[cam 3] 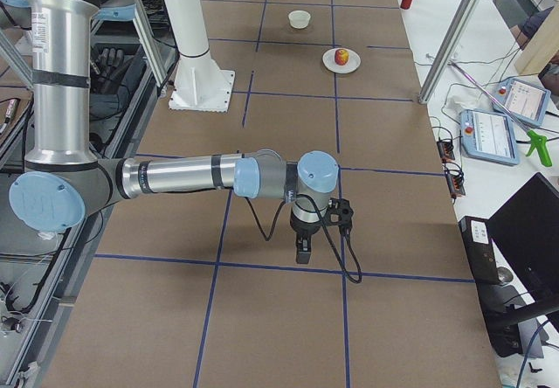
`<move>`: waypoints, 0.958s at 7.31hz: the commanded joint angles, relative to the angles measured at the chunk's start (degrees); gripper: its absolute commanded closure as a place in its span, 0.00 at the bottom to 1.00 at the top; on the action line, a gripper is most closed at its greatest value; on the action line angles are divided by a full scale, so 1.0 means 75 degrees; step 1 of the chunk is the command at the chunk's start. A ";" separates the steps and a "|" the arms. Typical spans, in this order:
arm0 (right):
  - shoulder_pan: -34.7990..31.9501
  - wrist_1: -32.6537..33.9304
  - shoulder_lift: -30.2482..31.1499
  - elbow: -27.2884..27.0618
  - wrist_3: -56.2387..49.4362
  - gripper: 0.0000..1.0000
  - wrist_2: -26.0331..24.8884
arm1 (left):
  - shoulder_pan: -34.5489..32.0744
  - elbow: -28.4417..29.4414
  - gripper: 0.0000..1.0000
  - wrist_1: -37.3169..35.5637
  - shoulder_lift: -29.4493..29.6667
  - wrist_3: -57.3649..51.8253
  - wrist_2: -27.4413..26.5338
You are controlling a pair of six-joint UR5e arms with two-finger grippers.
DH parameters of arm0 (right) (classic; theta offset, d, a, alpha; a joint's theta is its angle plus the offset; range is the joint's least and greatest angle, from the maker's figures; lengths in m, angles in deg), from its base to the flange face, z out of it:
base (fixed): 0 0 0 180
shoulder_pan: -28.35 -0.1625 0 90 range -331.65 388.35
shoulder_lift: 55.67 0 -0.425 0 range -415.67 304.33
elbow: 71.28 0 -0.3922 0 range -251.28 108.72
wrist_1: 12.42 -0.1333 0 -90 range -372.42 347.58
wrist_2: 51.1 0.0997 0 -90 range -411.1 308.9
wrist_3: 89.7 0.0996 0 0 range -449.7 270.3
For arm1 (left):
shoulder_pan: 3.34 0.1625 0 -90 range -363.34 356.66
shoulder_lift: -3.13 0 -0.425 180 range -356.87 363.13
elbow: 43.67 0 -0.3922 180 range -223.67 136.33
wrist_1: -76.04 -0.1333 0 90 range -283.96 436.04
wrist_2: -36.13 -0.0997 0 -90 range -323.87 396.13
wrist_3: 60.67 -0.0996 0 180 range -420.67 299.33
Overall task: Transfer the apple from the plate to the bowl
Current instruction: 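Move the left gripper over the red-yellow apple on the white plate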
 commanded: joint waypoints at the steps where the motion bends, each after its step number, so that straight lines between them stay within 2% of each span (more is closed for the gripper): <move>1: 0.0000 0.0000 0.0000 0.0005 0.0000 0.00 0.0000 | 0.1227 -0.0109 0.00 -0.0002 0.1034 0.2098 -0.0060; 3: 0.0000 0.0000 0.0000 0.0005 0.0000 0.00 0.0000 | 0.2433 0.0229 0.00 -0.0026 0.2229 0.4041 -0.0679; 5: 0.0000 0.0000 0.0000 -0.0006 0.0000 0.00 0.0000 | 0.2954 0.2247 0.00 0.0056 0.3961 0.4778 -0.0786; 6: 0.0000 0.0000 0.0000 -0.0006 0.0000 0.00 0.0000 | 0.3199 0.3303 0.00 0.0103 0.4770 0.5011 -0.1321; 7: 0.0000 0.0000 0.0000 0.0005 0.0000 0.00 0.0000 | 0.3213 0.3580 0.00 0.0393 0.4917 0.5210 -0.1605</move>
